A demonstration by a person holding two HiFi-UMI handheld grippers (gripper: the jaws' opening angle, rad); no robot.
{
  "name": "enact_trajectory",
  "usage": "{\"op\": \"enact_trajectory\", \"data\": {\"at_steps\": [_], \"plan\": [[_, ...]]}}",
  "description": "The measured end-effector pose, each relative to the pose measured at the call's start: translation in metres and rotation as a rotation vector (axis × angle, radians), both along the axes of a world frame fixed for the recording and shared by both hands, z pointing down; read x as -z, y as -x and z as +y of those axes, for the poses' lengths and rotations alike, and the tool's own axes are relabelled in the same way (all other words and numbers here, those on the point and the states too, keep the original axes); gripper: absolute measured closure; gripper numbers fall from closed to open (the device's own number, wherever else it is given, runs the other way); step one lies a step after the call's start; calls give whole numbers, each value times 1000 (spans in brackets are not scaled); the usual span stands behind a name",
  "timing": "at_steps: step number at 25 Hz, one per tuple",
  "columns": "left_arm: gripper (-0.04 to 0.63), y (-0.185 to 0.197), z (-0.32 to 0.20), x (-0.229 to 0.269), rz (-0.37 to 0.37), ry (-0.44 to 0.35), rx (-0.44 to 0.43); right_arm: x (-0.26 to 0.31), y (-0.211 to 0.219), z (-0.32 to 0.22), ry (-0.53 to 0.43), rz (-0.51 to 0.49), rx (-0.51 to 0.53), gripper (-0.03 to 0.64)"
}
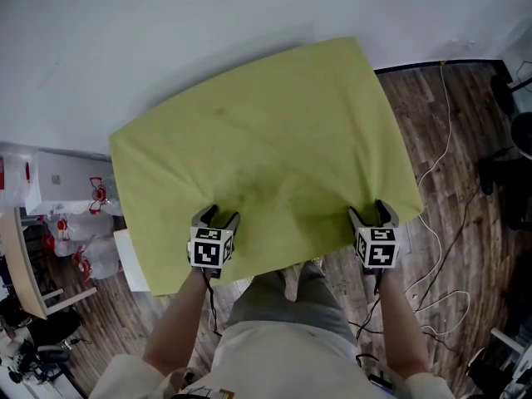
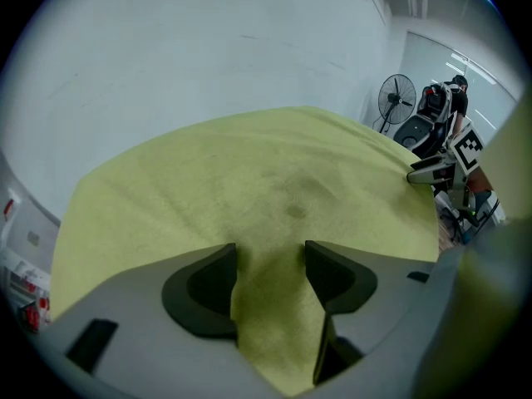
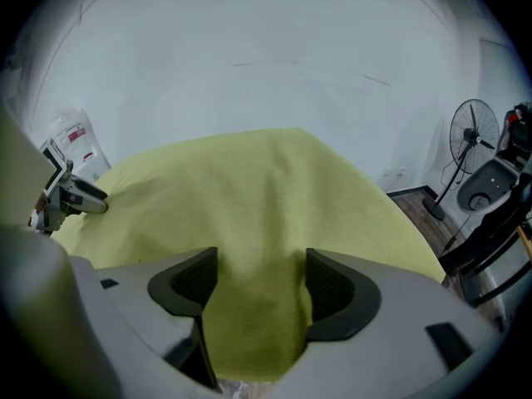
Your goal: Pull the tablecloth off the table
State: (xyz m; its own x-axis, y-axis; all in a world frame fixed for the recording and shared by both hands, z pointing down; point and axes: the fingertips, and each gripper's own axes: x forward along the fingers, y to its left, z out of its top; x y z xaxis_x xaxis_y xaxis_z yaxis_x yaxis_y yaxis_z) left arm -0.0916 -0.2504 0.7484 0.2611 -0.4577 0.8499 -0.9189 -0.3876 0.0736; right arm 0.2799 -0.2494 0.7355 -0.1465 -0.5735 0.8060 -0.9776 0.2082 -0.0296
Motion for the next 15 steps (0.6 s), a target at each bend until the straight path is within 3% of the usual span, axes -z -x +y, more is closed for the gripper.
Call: {"op": "enact_trajectory", "data": {"at_steps": [3,5,10,15], "plan": [[359,2,-4,1,20,-5,35,1,20,3,0,4,46,453],[404,2,-5,3,27,-3,50,1,33,5,-8,35,83,553],[563,-6,2,3,25,-12,62,-1,38,9,16,8,120,581],[575,-3,6,27,58,-89,68,16,44,11,21,-52,130,583]]}}
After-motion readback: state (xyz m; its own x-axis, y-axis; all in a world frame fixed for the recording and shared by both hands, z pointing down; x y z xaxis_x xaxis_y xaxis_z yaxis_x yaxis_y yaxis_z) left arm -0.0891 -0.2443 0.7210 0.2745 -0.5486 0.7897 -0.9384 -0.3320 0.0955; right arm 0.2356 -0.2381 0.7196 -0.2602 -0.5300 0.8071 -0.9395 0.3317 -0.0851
